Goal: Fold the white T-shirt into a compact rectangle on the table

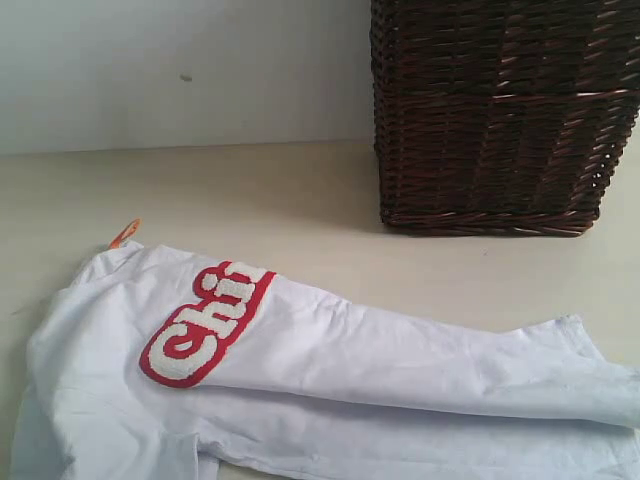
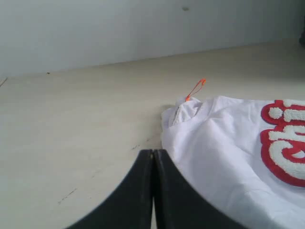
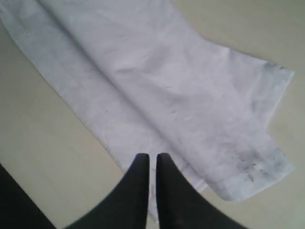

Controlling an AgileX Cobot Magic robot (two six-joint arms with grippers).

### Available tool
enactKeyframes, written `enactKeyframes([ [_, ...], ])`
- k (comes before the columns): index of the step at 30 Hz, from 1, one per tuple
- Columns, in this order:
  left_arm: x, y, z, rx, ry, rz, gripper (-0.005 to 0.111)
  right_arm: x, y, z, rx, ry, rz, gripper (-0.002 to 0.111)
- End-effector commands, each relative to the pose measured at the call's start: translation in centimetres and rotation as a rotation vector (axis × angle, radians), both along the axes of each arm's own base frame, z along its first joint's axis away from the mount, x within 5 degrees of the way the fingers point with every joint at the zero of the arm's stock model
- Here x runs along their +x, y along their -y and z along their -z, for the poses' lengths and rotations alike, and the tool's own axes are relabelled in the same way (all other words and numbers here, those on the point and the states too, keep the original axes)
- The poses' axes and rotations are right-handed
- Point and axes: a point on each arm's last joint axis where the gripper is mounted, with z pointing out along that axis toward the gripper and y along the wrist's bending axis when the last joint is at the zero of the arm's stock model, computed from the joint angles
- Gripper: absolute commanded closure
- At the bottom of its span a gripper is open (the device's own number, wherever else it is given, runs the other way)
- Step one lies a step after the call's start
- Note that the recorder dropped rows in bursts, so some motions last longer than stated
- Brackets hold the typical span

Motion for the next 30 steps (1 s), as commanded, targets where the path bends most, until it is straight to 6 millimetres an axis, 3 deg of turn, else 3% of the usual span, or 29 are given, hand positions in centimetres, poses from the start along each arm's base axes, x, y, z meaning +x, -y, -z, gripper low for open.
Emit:
enactKeyframes([
  [1, 0.0, 0.0, -0.1, -0.003, 0.020, 0.000, 0.104, 3.6, 1.8, -0.6, 0.025, -0.063, -0.027, 0.075],
  [3, 0.0, 0.0, -0.1, -0.003, 0.020, 0.000, 0.104, 4.8, 2.3, -0.2, 0.021, -0.042, -0.080, 0.061],
  [5, 0.0, 0.0, -0.1, -0.003, 0.020, 0.000, 0.104, 5.9, 2.8, 0.9, 0.025, -0.025, -0.168, 0.056],
  [11, 0.0, 0.0, -0.1, -0.003, 0.020, 0.000, 0.104, 8.3, 4.0, 6.2, 0.090, -0.147, -0.208, 0.056],
  [17, 0.0, 0.0, -0.1, -0.003, 0.020, 0.000, 0.104, 9.6, 5.2, 9.5, 0.042, -0.196, -0.218, 0.056],
  [21, 0.0, 0.0, -0.1, -0.003, 0.020, 0.000, 0.104, 10.3, 6.0, 10.3, -0.050, -0.156, -0.202, 0.056],
  [27, 0.0, 0.0, -0.1, -0.003, 0.020, 0.000, 0.104, 9.9, 6.4, 11.2, -0.091, -0.196, -0.267, 0.056],
  [30, 0.0, 0.0, -0.1, -0.003, 0.020, 0.000, 0.104, 9.4, 6.5, 11.7, -0.097, -0.236, -0.309, 0.063],
])
